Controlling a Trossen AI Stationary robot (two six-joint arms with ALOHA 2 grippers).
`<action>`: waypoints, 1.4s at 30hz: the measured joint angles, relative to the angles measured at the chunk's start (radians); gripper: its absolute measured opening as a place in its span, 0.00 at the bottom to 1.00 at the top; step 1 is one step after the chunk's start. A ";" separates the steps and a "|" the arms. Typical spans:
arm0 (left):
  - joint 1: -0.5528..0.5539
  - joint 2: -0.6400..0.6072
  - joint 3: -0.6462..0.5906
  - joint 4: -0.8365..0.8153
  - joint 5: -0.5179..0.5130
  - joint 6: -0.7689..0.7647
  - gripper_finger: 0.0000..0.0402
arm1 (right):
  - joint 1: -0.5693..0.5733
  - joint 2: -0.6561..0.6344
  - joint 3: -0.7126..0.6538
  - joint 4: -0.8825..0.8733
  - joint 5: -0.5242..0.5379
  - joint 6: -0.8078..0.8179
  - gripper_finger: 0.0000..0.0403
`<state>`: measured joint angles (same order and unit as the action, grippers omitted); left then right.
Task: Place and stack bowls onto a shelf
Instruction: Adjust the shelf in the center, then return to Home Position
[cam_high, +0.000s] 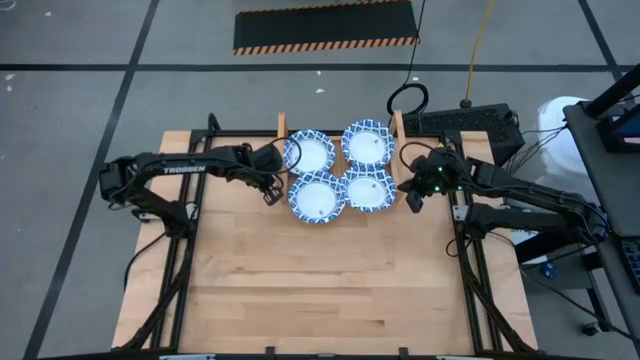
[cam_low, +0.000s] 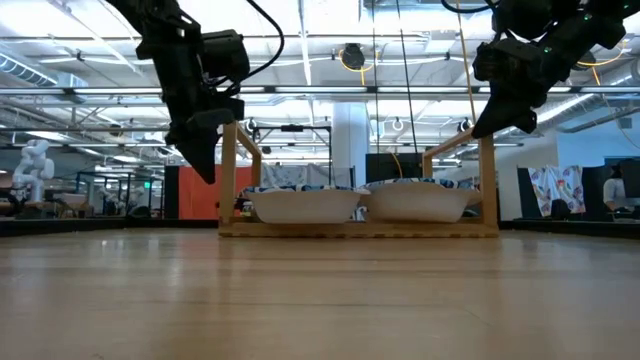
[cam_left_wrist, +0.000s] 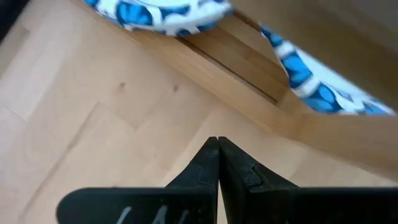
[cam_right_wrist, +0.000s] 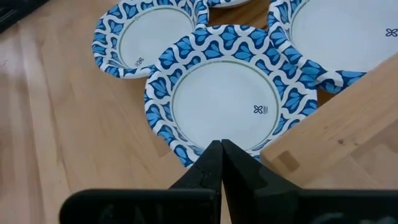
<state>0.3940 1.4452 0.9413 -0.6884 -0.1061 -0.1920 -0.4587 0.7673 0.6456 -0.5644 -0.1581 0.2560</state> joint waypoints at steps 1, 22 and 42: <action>0.008 0.000 0.000 0.008 -0.001 0.005 0.01 | 0.000 0.000 0.000 0.000 0.000 -0.004 0.00; 0.054 -0.029 0.000 -0.119 -0.098 -0.100 0.01 | 0.026 -0.025 0.001 0.023 -0.079 -0.088 0.00; -0.085 -0.647 0.000 -0.146 -0.097 -0.207 0.03 | 0.075 -0.203 0.356 -0.191 0.070 -0.294 0.00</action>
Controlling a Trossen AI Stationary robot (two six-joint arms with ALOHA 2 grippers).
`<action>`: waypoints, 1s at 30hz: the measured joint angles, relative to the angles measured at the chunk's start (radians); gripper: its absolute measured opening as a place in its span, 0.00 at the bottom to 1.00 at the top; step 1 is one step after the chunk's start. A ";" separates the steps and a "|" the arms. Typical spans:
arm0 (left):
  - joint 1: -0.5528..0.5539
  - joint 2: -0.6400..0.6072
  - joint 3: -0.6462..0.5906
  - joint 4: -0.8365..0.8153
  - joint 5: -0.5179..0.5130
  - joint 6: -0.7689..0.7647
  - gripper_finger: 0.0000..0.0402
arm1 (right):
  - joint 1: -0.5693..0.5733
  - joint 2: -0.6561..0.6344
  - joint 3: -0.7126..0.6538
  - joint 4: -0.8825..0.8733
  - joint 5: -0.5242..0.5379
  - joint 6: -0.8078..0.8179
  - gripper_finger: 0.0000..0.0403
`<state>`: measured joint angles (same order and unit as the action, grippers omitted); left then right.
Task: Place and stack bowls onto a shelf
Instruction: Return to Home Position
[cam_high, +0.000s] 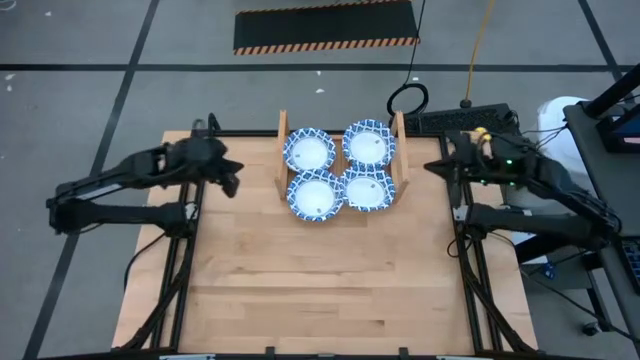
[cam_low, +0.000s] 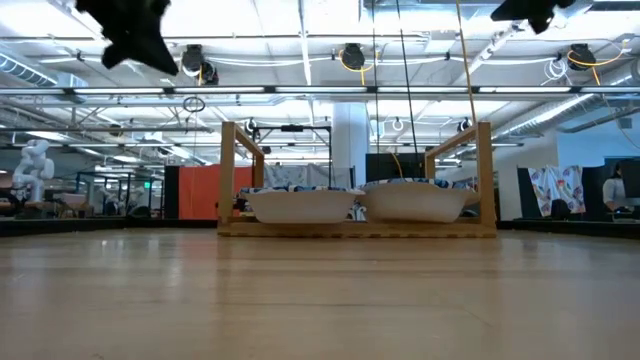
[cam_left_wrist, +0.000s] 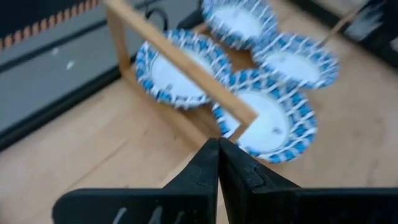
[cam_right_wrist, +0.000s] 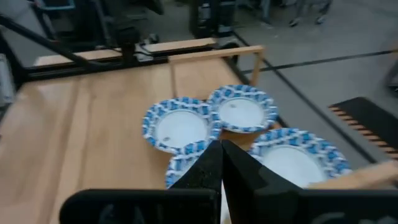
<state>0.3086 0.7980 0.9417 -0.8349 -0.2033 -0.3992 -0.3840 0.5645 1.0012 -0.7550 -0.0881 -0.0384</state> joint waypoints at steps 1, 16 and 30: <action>-0.006 -0.029 0.000 0.000 0.000 0.005 0.03 | 0.000 -0.010 0.010 -0.014 0.016 -0.005 0.00; -0.051 -0.338 0.000 -0.008 0.001 0.074 0.04 | 0.000 -0.178 0.035 -0.018 0.063 0.029 0.00; -0.052 -0.360 0.000 -0.054 0.086 0.019 0.04 | 0.000 -0.185 0.031 0.013 0.062 0.053 0.00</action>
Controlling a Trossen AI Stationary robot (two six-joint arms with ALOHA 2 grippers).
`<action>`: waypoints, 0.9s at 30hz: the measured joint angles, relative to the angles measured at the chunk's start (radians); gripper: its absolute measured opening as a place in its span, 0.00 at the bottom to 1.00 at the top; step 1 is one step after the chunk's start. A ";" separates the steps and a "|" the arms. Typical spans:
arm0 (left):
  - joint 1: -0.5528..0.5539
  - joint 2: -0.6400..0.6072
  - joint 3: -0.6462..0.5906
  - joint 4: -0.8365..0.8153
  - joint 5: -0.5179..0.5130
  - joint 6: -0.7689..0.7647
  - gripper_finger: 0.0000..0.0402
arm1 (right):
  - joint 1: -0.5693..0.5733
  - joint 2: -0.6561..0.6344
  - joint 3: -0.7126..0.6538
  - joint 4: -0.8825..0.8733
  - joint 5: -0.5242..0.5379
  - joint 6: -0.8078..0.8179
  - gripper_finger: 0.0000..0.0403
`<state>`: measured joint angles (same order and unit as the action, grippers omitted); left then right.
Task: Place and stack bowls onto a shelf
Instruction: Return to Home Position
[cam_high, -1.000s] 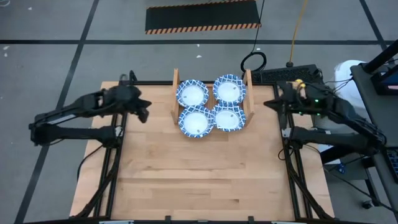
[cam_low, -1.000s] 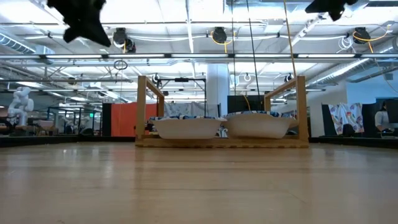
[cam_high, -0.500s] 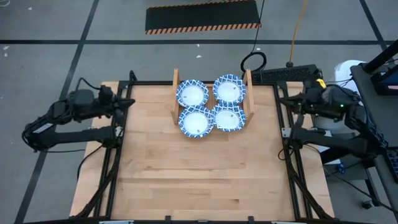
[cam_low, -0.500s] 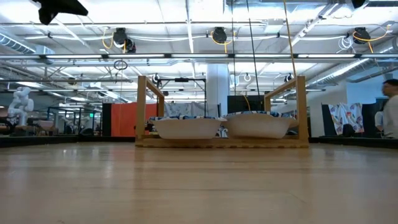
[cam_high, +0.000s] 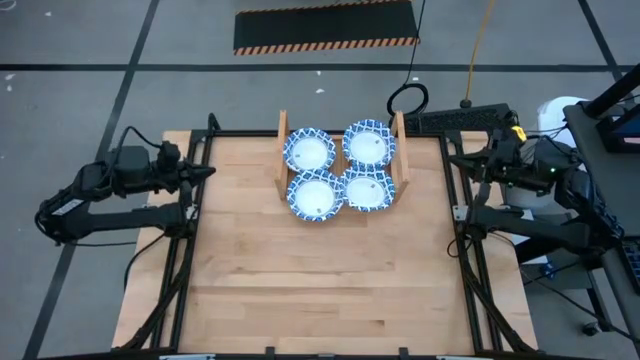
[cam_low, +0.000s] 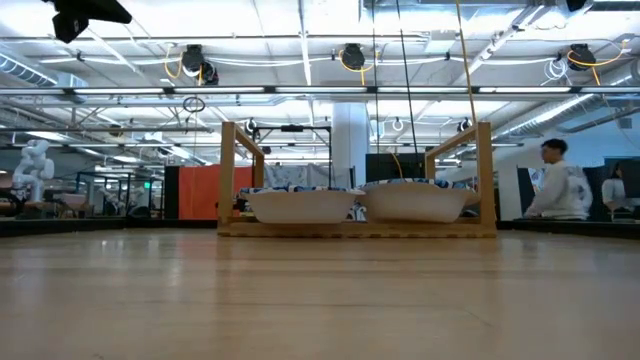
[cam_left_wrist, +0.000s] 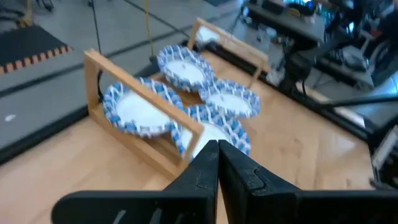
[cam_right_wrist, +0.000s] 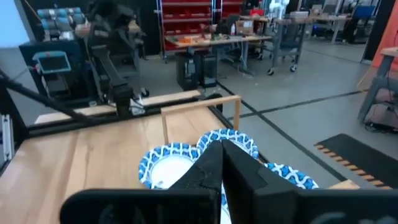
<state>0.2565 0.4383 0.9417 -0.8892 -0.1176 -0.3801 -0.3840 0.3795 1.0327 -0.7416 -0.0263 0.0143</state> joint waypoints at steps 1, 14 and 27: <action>0.000 -0.001 0.000 -0.015 0.007 0.001 0.04 | 0.000 0.000 -0.008 0.017 0.000 0.001 0.00; 0.000 -0.048 0.000 0.145 -0.020 0.282 0.04 | 0.000 -0.004 -0.347 0.548 -0.082 -0.039 0.00; 0.000 -0.255 0.000 0.023 0.021 0.264 0.04 | 0.000 -0.007 -0.387 0.570 -0.080 -0.002 0.00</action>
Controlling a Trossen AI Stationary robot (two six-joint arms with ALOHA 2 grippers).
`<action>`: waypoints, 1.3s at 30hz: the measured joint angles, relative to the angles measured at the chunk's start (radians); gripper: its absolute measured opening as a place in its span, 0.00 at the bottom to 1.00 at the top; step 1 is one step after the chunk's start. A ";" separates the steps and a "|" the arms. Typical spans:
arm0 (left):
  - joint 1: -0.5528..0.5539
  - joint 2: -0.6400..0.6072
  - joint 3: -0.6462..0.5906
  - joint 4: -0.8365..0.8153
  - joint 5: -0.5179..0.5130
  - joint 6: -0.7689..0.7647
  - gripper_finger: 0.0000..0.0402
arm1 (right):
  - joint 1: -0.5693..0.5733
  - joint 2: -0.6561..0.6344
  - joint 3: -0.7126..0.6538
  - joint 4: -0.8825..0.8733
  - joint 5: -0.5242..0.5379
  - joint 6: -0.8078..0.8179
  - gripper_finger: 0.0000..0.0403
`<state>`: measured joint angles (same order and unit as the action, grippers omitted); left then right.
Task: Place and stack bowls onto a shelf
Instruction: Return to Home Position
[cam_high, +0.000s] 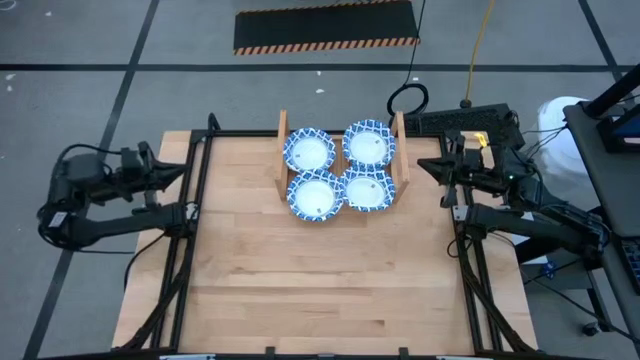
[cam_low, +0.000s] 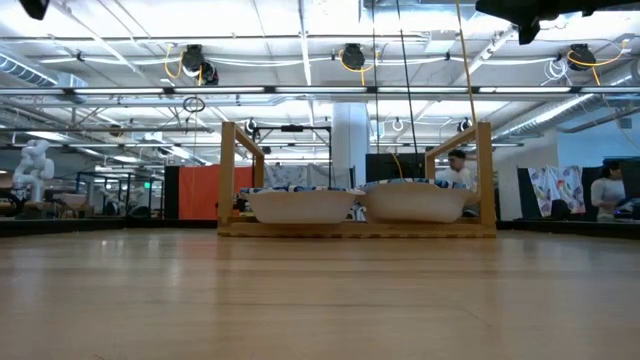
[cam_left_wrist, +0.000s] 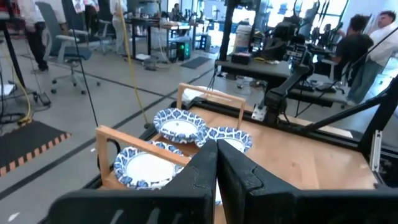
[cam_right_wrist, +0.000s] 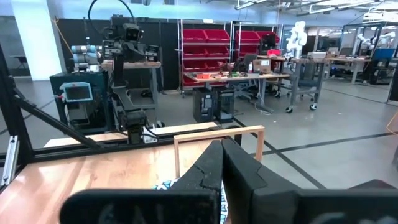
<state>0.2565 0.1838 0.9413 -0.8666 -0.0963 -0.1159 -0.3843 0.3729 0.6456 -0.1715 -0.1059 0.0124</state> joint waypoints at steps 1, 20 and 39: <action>0.000 -0.016 0.000 -0.009 0.000 -0.002 0.04 | 0.000 0.000 0.000 0.000 0.000 0.002 0.00; 0.000 -0.179 -0.001 -0.146 0.000 0.045 0.04 | 0.000 0.003 0.000 0.003 0.001 0.003 0.00; 0.000 -0.178 -0.259 0.168 0.101 0.050 0.04 | 0.000 0.053 -0.296 0.395 -0.001 0.028 0.00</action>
<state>0.2565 0.0055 0.6824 -0.6987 0.0044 -0.0658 -0.3843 0.4261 0.3497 0.2239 -0.1070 0.0408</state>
